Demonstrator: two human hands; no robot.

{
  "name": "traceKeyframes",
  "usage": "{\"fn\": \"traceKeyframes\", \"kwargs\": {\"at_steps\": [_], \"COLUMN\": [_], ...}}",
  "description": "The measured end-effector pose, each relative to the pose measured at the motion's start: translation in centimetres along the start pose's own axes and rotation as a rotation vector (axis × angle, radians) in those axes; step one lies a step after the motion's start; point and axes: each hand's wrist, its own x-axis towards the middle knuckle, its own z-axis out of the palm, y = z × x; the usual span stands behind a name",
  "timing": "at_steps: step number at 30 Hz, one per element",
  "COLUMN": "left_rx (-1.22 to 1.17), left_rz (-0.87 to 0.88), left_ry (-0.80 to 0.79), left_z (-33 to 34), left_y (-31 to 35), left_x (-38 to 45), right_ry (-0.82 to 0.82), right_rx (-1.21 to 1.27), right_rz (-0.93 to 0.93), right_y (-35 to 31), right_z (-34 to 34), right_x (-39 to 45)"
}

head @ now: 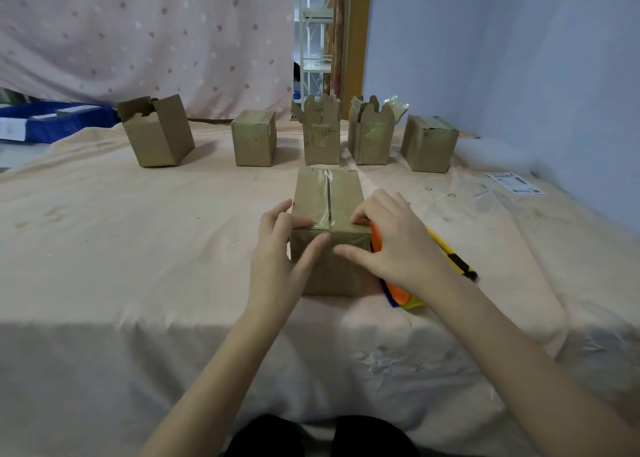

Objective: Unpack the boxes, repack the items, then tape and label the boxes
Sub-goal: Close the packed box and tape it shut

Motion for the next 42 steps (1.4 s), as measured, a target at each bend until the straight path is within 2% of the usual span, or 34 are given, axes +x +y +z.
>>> {"fn": "traceKeyframes", "kwargs": {"at_steps": [3, 7, 12, 15, 18, 22, 26, 28, 32, 33, 35, 38, 42], "left_rx": [0.020, -0.009, 0.024, 0.044, -0.002, -0.202, -0.305, -0.233, 0.077, 0.139, 0.151, 0.030, -0.069], "left_rz": [0.047, 0.027, 0.016, -0.003, -0.060, -0.099, -0.179, -0.198, -0.443, -0.456, -0.437, -0.437, -0.477], "left_ry": [0.010, -0.071, -0.088, -0.069, -0.144, -0.300, -0.379, -0.314, 0.090, 0.134, 0.082, -0.030, 0.047], "left_z": [0.1, -0.7, -0.1, -0.3, -2.3, -5.9, -8.0, -7.8, -6.0, -5.4, -4.0, -2.3, -3.5], "left_y": [0.2, 0.1, 0.4, 0.5, -0.1, -1.6, -2.3, -2.1, 0.1, 1.0, 2.8, 3.3, 2.2], "left_x": [0.2, 0.3, 0.0, 0.6, 1.7, 3.3, 3.4, 2.8, -1.0, -2.5, -4.7, -4.9, -1.2], "right_ry": [0.059, -0.030, -0.056, -0.234, -0.332, -0.239, -0.349, -0.430, -0.444, -0.436, -0.425, -0.384, -0.356], "right_rx": [0.129, 0.301, 0.201, 0.264, 0.425, 0.303, 0.378, 0.373, 0.347, 0.373, 0.416, 0.451, 0.546], "right_rz": [0.096, 0.168, 0.122, 0.113, 0.248, 0.324, 0.437, 0.484, 0.501, 0.517, 0.547, 0.565, 0.571], "right_y": [-0.1, 0.3, -0.2, 0.0, 0.3, 2.2, 2.9, 2.5, 2.1, 2.1, 2.1, 1.6, -0.2], "right_z": [0.2, -1.1, -1.0, -2.5, -4.5, -3.0, -0.9, 0.0, 1.4, 1.6, 1.7, 1.5, 0.1], "right_x": [0.2, 0.4, 0.8, 1.3, 3.0, 6.9, 9.7, 10.4, 10.8, 10.7, 10.4, 10.2, 9.0]}}
